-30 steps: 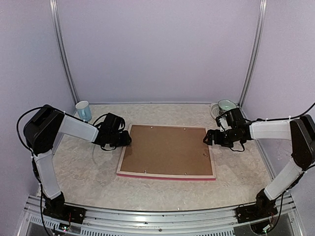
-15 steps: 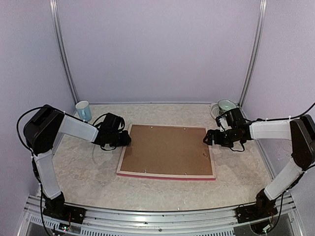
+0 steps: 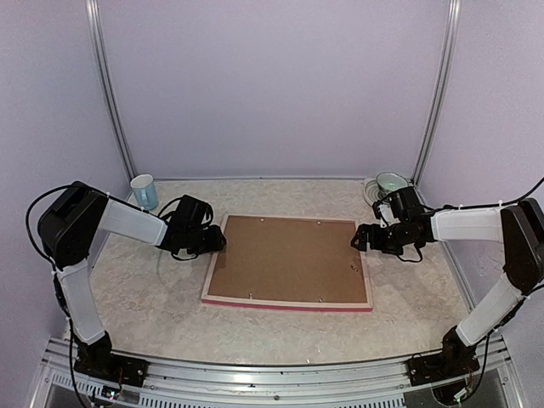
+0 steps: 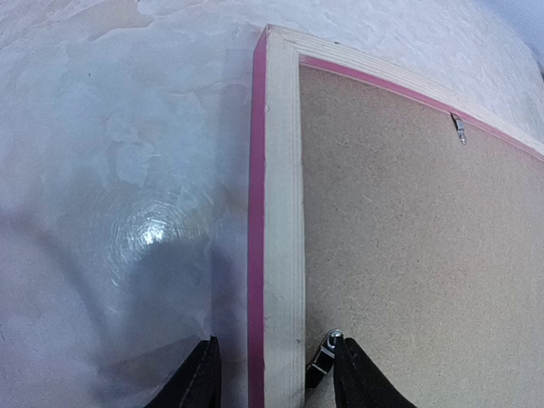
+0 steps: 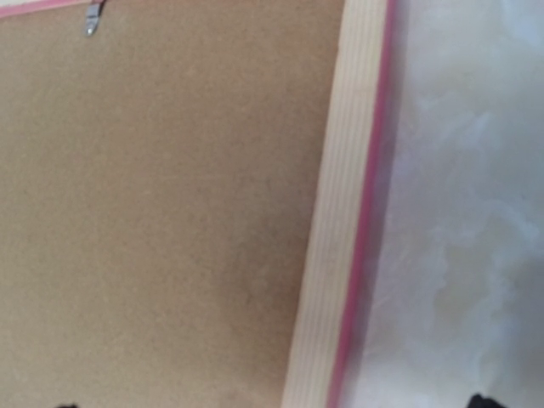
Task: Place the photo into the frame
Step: Press the fastener onto the backboard.
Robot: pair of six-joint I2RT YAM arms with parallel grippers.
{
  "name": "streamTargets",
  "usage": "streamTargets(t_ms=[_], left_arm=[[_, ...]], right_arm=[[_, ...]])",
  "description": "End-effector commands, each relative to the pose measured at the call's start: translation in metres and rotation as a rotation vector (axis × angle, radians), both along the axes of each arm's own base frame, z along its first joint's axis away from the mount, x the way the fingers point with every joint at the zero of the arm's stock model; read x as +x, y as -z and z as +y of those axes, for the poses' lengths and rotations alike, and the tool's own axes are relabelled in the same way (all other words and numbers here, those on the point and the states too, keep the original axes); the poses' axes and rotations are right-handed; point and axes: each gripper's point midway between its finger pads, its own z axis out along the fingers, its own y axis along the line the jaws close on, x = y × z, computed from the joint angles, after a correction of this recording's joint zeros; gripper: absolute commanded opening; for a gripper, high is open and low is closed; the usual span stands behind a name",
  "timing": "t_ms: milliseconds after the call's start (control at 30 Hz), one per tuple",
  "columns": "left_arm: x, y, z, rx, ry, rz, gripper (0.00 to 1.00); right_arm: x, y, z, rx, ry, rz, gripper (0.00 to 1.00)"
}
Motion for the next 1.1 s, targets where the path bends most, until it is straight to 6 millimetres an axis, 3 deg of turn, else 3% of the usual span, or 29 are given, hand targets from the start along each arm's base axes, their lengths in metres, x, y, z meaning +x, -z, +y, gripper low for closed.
streamTargets(t_ms=[0,467,633,1067], left_arm=[[-0.002,-0.010,0.013,0.031,-0.031,-0.006,0.45],[-0.008,0.020,0.011,0.064,0.002,0.065,0.37],[-0.010,0.022,0.013,0.104,0.001,0.070,0.35],[-0.018,0.029,0.013,0.277,0.004,0.077,0.18]], right_arm=[[-0.003,0.006,0.004,0.003,-0.012,0.010,0.99],[-0.004,0.006,0.004,0.002,-0.013,0.007,0.99],[-0.004,0.008,0.005,0.004,-0.015,0.012,0.99],[-0.004,0.009,0.006,0.007,-0.020,0.018,0.99]])
